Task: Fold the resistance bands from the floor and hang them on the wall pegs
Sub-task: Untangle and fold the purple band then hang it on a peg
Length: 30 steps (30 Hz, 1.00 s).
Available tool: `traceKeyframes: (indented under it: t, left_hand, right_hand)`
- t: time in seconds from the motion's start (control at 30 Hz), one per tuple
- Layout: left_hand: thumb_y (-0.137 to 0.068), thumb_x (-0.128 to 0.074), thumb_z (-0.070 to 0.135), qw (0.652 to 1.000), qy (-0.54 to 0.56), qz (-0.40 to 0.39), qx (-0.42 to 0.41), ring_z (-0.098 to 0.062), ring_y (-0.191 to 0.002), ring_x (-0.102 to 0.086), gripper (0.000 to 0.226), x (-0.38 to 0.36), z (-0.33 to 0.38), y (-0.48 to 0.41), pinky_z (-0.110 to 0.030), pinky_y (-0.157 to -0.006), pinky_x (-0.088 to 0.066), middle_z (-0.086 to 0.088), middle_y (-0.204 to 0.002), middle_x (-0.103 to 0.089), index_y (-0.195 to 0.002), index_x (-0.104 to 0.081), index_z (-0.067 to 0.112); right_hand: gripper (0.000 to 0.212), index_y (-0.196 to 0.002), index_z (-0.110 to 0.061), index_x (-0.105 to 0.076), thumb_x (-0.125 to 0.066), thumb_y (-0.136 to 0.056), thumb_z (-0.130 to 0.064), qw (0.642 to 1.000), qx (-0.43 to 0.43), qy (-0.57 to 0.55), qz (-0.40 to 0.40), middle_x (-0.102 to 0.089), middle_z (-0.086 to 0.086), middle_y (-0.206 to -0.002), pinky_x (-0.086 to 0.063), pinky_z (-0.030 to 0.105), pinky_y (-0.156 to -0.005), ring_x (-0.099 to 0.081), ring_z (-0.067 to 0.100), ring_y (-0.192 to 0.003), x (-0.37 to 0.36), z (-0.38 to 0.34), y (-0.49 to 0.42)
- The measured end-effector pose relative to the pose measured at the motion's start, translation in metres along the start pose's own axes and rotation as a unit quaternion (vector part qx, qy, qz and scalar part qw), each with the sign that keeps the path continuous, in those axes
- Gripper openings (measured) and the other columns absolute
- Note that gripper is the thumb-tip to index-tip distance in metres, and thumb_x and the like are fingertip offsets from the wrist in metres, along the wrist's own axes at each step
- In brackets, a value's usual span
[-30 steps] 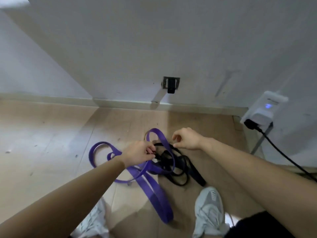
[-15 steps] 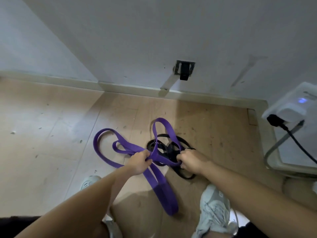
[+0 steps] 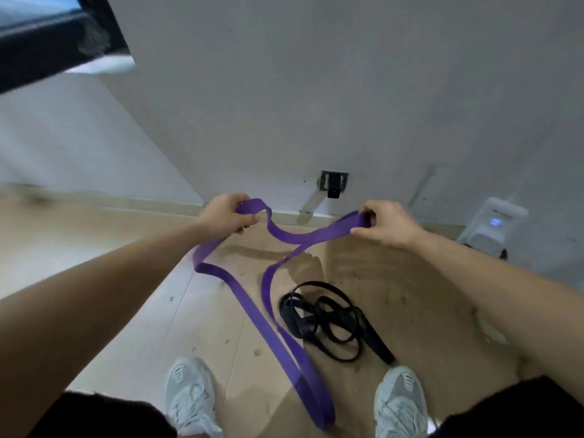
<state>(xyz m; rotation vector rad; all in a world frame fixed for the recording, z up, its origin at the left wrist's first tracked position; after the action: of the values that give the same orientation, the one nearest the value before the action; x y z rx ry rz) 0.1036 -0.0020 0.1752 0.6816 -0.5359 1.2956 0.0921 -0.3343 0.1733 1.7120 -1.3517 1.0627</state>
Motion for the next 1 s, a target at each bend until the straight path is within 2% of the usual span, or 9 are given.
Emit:
traceKeyframes:
  t: [0.13,0.23,0.33,0.43,0.5,0.6,0.73,0.9,1.0]
  left_hand:
    - [-0.090,-0.075,0.023,0.998,0.006,0.021,-0.066,-0.018,-0.071,-0.067,0.011,0.055,0.064,0.007,-0.035,-0.073,-0.059,-0.002,-0.079,-0.067,-0.094,-0.066,0.017]
    - [-0.092,-0.073,0.025,0.990,0.081,0.050,-0.108,-0.013,-0.070,-0.063,0.020,0.082,0.113,0.023,-0.024,-0.069,-0.057,-0.003,-0.080,-0.065,-0.103,-0.068,0.009]
    - [-0.094,-0.070,0.019,0.974,0.159,0.069,-0.147,-0.016,-0.070,-0.060,0.025,0.092,0.150,0.037,-0.023,-0.069,-0.055,-0.007,-0.078,-0.059,-0.108,-0.067,-0.002]
    - [-0.096,-0.066,0.019,0.965,0.186,0.058,-0.177,-0.013,-0.068,-0.059,0.018,0.088,0.171,0.046,-0.028,-0.073,-0.054,-0.004,-0.076,-0.060,-0.104,-0.069,0.003]
    - [-0.098,-0.064,0.023,0.964,0.176,0.041,-0.192,-0.013,-0.069,-0.060,0.015,0.078,0.179,0.050,-0.029,-0.073,-0.053,-0.002,-0.073,-0.061,-0.100,-0.070,0.009]
    - [-0.099,-0.062,0.024,0.962,0.178,0.025,-0.205,-0.017,-0.068,-0.059,0.017,0.068,0.188,0.054,-0.038,-0.074,-0.054,-0.003,-0.072,-0.059,-0.100,-0.069,0.008]
    - [-0.099,-0.062,0.026,0.953,0.191,0.043,-0.233,-0.018,-0.069,-0.056,0.017,0.077,0.193,0.056,-0.051,-0.078,-0.055,-0.003,-0.071,-0.057,-0.101,-0.070,0.011]
    - [-0.101,-0.059,0.019,0.927,0.275,0.109,-0.230,-0.013,-0.062,-0.052,0.012,0.101,0.184,0.056,-0.030,-0.068,-0.051,0.003,-0.069,-0.051,-0.102,-0.068,0.011]
    - [-0.100,-0.058,0.022,0.919,0.288,0.143,-0.228,-0.012,-0.059,-0.052,0.019,0.114,0.177,0.051,-0.027,-0.065,-0.051,0.003,-0.068,-0.050,-0.108,-0.068,0.007]
  right_hand:
    - [0.024,-0.097,-0.016,-0.073,-0.074,-0.085,-0.037,0.989,-0.001,0.112,-0.099,-0.067,0.000,-0.085,-0.043,0.028,-0.072,-0.061,0.021,-0.083,0.041,-0.003,0.003]
    - [0.020,-0.091,-0.021,-0.074,-0.075,-0.084,-0.040,0.956,-0.032,0.185,-0.226,-0.074,0.001,-0.096,-0.055,0.033,-0.081,-0.068,0.021,-0.090,0.045,0.010,0.011]
    - [0.018,-0.091,-0.026,-0.069,-0.075,-0.085,-0.042,0.934,-0.067,0.164,-0.310,-0.073,0.003,-0.097,-0.059,0.043,-0.089,-0.068,0.021,-0.082,0.042,0.014,0.019]
    - [0.027,-0.108,-0.015,-0.068,-0.074,-0.089,-0.033,0.983,-0.034,0.019,-0.178,-0.070,0.003,-0.093,-0.057,0.025,-0.067,-0.065,0.014,-0.074,0.071,-0.025,0.014]
    - [0.041,-0.117,-0.013,-0.063,-0.078,-0.085,-0.033,0.990,-0.007,-0.131,-0.055,-0.066,0.001,-0.102,-0.051,0.020,-0.067,-0.065,0.013,-0.085,0.094,-0.059,0.012]
    - [0.054,-0.127,-0.021,-0.057,-0.081,-0.081,-0.034,0.947,0.023,-0.311,-0.079,-0.062,0.001,-0.121,-0.055,0.036,-0.089,-0.064,0.019,-0.109,0.096,-0.105,0.013]
    - [0.041,-0.121,-0.017,-0.063,-0.079,-0.084,-0.024,0.913,0.051,-0.385,-0.124,-0.069,0.009,-0.119,-0.053,0.042,-0.100,-0.066,0.025,-0.112,0.078,-0.138,0.014]
    - [0.032,-0.118,-0.018,-0.063,-0.073,-0.089,-0.026,0.911,0.038,-0.404,-0.069,-0.070,0.007,-0.110,-0.052,0.040,-0.094,-0.070,0.020,-0.103,0.073,-0.149,0.006]
    - [0.021,-0.116,-0.019,-0.065,-0.066,-0.096,-0.023,0.905,0.023,-0.422,-0.049,-0.071,0.008,-0.107,-0.054,0.039,-0.089,-0.072,0.020,-0.098,0.067,-0.147,-0.001]
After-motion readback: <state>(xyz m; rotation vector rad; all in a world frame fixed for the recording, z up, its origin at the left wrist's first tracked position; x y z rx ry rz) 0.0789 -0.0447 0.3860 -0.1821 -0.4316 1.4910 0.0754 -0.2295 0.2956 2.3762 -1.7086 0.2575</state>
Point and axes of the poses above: each hand's wrist, its own y-axis away from the middle knuckle, its own x-axis out of the back of the hand, z = x × y, the point moved 5 cm from there along -y, towards the middle knuckle
